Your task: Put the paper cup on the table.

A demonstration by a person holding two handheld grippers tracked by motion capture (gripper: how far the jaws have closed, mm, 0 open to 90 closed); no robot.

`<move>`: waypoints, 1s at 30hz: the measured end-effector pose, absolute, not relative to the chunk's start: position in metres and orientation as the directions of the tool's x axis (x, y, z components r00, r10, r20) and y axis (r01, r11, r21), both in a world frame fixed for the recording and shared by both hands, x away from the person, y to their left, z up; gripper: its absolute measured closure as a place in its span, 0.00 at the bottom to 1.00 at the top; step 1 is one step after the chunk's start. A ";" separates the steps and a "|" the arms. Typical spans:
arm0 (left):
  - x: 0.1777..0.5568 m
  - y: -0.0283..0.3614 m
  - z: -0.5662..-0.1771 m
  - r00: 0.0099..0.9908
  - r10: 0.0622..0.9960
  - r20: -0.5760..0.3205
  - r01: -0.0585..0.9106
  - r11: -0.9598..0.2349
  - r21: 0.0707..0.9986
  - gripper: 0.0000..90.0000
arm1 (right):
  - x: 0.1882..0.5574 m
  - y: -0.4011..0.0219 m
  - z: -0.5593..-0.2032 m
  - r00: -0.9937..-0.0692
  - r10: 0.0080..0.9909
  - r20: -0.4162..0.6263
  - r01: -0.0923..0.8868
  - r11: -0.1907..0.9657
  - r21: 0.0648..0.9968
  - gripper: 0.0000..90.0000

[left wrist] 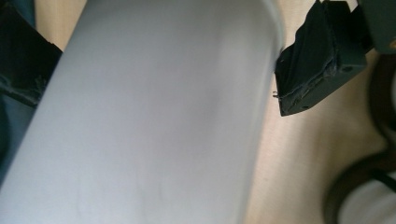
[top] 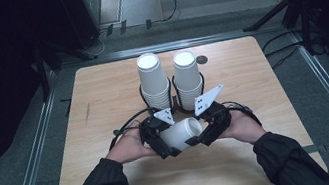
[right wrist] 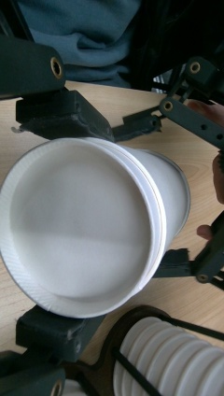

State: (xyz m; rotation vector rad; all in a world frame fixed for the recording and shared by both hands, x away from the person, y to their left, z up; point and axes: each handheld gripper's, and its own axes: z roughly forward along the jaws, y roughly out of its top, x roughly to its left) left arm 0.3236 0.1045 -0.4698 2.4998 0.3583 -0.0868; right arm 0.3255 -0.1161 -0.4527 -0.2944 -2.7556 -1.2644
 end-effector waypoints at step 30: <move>0.326 0.135 -0.458 0.927 0.318 -0.201 0.350 -0.534 0.770 0.00 | 0.322 -0.161 -0.426 -0.954 0.247 0.170 0.268 0.446 0.854 0.27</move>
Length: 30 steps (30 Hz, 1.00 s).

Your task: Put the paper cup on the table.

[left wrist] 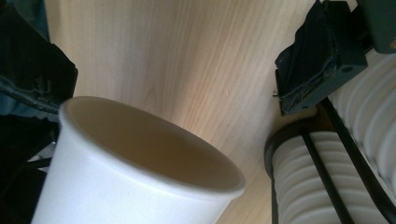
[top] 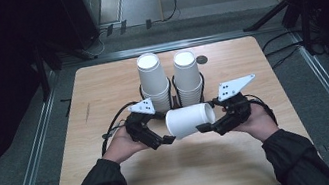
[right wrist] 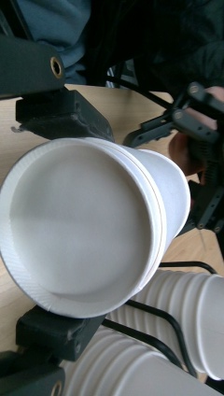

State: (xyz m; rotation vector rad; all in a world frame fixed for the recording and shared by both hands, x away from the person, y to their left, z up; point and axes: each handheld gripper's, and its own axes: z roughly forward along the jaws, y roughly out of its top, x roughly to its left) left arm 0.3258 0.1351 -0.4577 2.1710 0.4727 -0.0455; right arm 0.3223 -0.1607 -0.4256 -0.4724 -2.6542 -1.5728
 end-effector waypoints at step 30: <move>0.322 0.128 -0.450 0.945 0.233 -0.228 0.318 -0.505 0.802 0.10 | 0.319 -0.144 -0.429 -0.962 0.198 0.190 0.259 0.424 0.868 0.17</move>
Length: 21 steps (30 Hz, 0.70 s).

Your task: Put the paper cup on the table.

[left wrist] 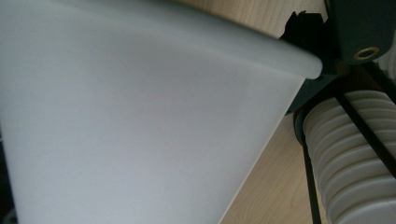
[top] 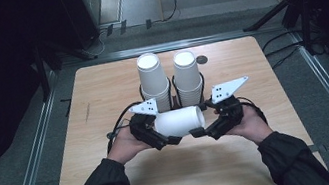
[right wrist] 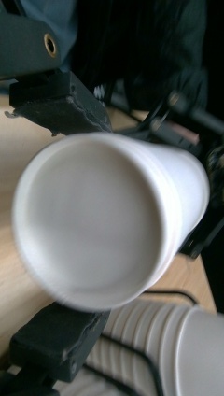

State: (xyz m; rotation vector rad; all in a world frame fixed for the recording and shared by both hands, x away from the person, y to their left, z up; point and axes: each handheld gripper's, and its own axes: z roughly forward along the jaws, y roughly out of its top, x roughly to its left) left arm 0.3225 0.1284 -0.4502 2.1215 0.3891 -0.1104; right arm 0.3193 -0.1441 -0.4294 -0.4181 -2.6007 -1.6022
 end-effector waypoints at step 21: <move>0.330 0.144 -0.440 0.940 0.305 -0.153 0.321 -0.635 0.703 0.10 | 0.323 -0.151 -0.440 -0.962 0.220 0.160 0.256 0.531 0.808 0.15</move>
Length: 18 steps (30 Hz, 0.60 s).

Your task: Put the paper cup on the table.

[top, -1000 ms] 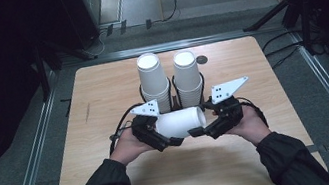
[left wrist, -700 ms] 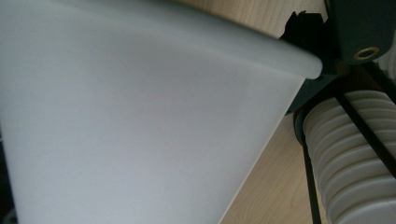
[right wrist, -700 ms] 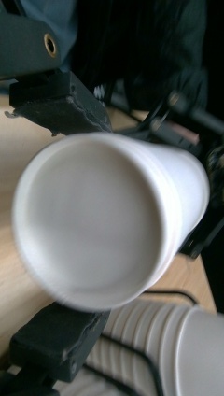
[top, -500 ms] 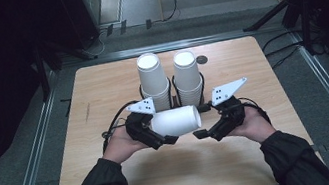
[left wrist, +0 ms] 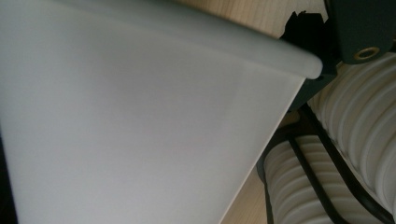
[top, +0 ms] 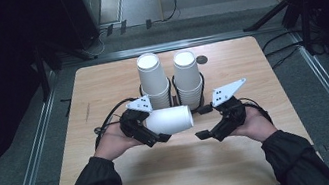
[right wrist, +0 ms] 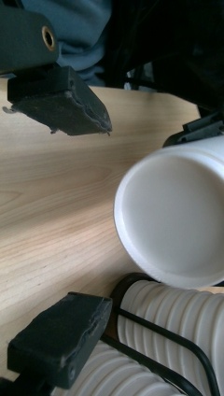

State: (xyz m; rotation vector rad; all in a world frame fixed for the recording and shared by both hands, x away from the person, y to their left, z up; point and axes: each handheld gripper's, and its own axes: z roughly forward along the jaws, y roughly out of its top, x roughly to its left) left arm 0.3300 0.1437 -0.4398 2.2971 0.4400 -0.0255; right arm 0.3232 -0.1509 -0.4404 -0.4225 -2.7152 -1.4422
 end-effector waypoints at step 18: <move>0.338 0.122 -0.463 0.945 0.301 -0.127 0.320 -0.778 0.541 0.10 | 0.328 -0.134 -0.451 -0.967 0.228 0.117 0.234 0.603 0.763 0.16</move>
